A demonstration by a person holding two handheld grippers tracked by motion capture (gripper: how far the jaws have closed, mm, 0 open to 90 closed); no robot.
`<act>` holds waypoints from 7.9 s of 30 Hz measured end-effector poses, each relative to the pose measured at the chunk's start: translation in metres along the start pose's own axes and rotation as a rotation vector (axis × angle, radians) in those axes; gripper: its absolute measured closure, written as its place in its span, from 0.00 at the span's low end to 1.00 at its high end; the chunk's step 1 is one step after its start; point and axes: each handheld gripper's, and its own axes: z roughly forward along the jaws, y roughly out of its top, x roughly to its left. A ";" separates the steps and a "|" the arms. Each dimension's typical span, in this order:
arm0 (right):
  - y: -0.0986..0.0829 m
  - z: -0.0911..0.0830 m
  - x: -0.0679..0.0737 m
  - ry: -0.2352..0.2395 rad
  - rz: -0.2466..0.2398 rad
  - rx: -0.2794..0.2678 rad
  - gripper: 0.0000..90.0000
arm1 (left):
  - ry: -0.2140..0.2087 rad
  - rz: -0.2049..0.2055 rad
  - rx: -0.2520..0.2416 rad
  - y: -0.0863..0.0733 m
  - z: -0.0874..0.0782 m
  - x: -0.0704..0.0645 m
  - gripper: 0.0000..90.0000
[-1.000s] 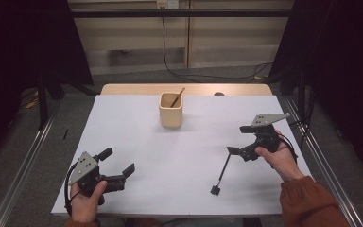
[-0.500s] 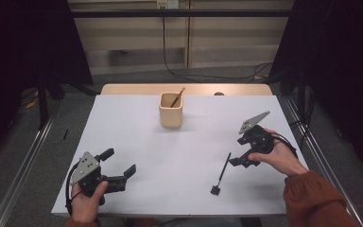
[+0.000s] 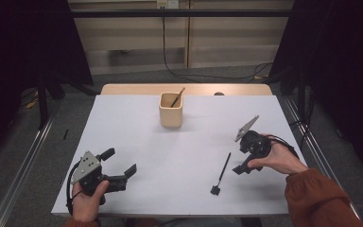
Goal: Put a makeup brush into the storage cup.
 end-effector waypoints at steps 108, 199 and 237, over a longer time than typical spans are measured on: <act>0.046 0.054 -0.001 0.020 -0.445 0.276 0.83 | -0.009 0.002 0.010 -0.001 0.001 0.001 0.03; -0.019 0.022 -0.010 0.002 -0.004 -0.584 0.96 | -0.004 -0.008 0.008 -0.001 0.002 0.002 0.03; -0.020 -0.007 0.015 0.013 -0.030 -0.952 0.96 | -0.030 -0.007 -0.005 0.001 0.003 -0.004 0.06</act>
